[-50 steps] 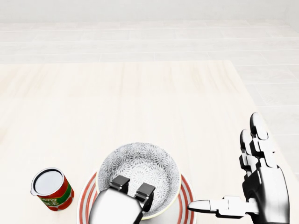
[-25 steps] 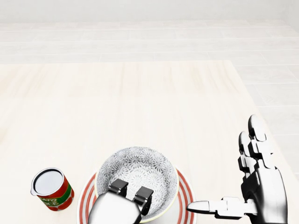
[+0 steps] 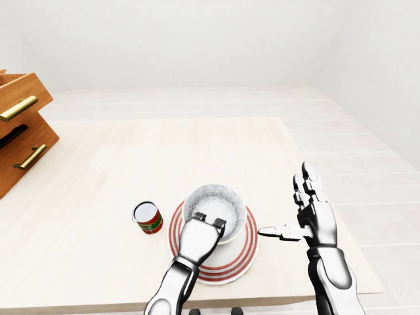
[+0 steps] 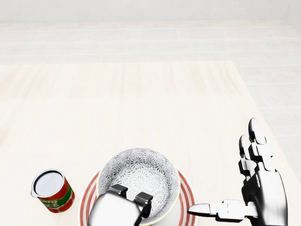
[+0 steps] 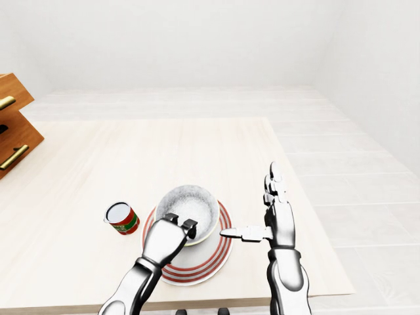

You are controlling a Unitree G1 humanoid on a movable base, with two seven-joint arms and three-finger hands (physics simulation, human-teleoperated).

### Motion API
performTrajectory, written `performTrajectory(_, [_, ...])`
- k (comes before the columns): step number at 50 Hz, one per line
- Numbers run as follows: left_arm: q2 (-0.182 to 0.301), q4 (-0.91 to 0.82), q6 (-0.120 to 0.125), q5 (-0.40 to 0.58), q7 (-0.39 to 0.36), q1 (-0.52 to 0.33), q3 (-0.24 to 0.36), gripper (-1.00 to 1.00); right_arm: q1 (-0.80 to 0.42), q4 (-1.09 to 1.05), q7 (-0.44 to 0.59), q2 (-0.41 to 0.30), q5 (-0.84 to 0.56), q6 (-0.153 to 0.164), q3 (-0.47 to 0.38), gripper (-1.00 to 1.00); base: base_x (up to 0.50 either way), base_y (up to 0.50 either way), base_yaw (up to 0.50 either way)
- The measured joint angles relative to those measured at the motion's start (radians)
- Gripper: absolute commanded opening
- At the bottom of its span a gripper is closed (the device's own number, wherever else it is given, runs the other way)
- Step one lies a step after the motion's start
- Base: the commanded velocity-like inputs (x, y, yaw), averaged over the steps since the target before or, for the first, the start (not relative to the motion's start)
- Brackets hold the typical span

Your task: Put the bowl on the plate.

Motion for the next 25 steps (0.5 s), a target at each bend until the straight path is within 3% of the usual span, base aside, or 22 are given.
performTrajectory(5, [0.000, -0.002, 0.000, -0.006, 0.004, -0.002, 0.003, -0.23, 0.000, 0.002, 0.000, 0.000, 0.000, 0.000, 0.000, 1.00, 0.00, 0.00, 0.00])
performTrajectory(10, [0.002, 0.003, -0.001, -0.009, 0.001, 0.002, -0.002, 0.01, 0.000, 0.003, 0.000, 0.000, 0.000, 0.000, 0.000, 1.00, 0.00, 0.00, 0.00])
performTrajectory(15, [0.003, 0.010, -0.001, -0.010, 0.001, 0.006, -0.006, 0.02, -0.001, 0.003, -0.001, -0.001, 0.001, 0.000, 0.000, 1.00, 0.00, 0.00, 0.00])
performTrajectory(21, [0.004, 0.013, 0.000, -0.011, -0.001, 0.008, -0.009, 0.22, -0.003, -0.003, 0.000, -0.002, 0.001, 0.000, -0.001, 1.00, 0.00, 0.00, 0.00])
performTrajectory(25, [0.004, 0.012, 0.000, -0.012, -0.003, 0.009, -0.011, 0.21, -0.005, -0.006, 0.000, -0.003, 0.000, 0.000, -0.002, 1.00, 0.00, 0.00, 0.00])
